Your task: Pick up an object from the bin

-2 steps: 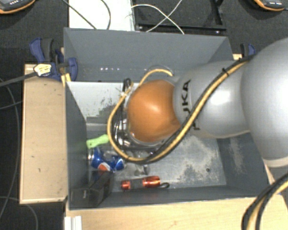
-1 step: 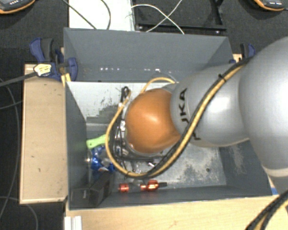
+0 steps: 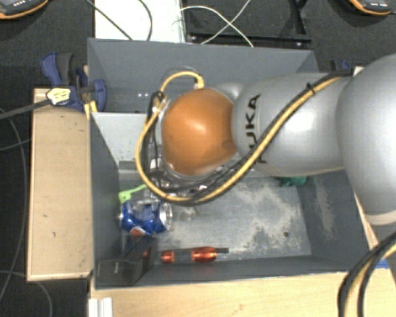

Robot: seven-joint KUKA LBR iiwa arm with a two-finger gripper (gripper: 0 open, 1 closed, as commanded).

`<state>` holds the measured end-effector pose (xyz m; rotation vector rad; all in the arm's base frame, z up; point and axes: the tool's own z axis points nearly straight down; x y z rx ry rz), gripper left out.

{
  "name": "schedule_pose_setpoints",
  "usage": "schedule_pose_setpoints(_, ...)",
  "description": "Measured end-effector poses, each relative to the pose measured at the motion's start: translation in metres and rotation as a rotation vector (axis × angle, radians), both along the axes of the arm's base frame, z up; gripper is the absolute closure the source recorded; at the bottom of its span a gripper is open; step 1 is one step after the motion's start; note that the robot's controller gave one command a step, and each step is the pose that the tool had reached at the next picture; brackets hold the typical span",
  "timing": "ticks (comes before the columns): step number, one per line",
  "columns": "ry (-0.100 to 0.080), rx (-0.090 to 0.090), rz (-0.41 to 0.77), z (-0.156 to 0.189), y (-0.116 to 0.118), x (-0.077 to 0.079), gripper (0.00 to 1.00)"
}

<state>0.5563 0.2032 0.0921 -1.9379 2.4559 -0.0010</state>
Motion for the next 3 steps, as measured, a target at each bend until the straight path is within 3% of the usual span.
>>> schedule_pose_setpoints(1,-0.015,0.005,-0.189,-0.010,0.020,-0.039,1.00)
schedule_pose_setpoints(2,-0.015,0.004,-0.192,-0.010,0.020,-0.039,1.00)
schedule_pose_setpoints(3,-0.016,-0.010,-0.173,-0.015,0.025,0.017,1.00)
